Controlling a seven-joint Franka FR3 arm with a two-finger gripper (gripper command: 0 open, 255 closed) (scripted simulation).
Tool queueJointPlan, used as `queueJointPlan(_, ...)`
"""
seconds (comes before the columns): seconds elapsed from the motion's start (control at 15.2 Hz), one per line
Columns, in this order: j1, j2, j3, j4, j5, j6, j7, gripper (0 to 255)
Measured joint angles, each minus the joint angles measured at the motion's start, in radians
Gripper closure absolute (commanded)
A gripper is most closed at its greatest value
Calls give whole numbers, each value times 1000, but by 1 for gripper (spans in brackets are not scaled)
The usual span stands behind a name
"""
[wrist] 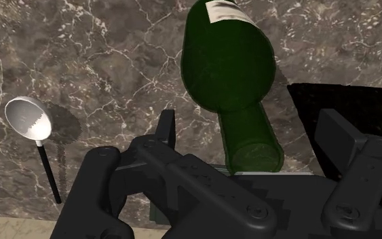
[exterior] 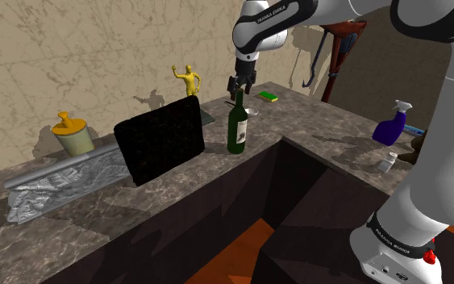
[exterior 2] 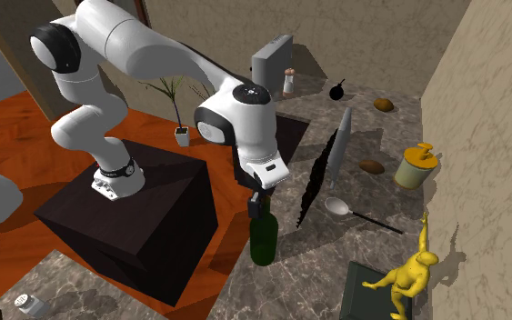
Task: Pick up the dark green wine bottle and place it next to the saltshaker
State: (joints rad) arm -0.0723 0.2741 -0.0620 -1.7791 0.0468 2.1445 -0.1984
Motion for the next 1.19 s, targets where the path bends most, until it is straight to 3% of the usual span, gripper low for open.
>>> queueJointPlan(0.2,0,1,0,0,0,1,0,0)
queueJointPlan(0.26,0,1,0,0,0,1,0,255)
queueJointPlan(1.19,-1,-11,-1,24,-1,-36,0,255)
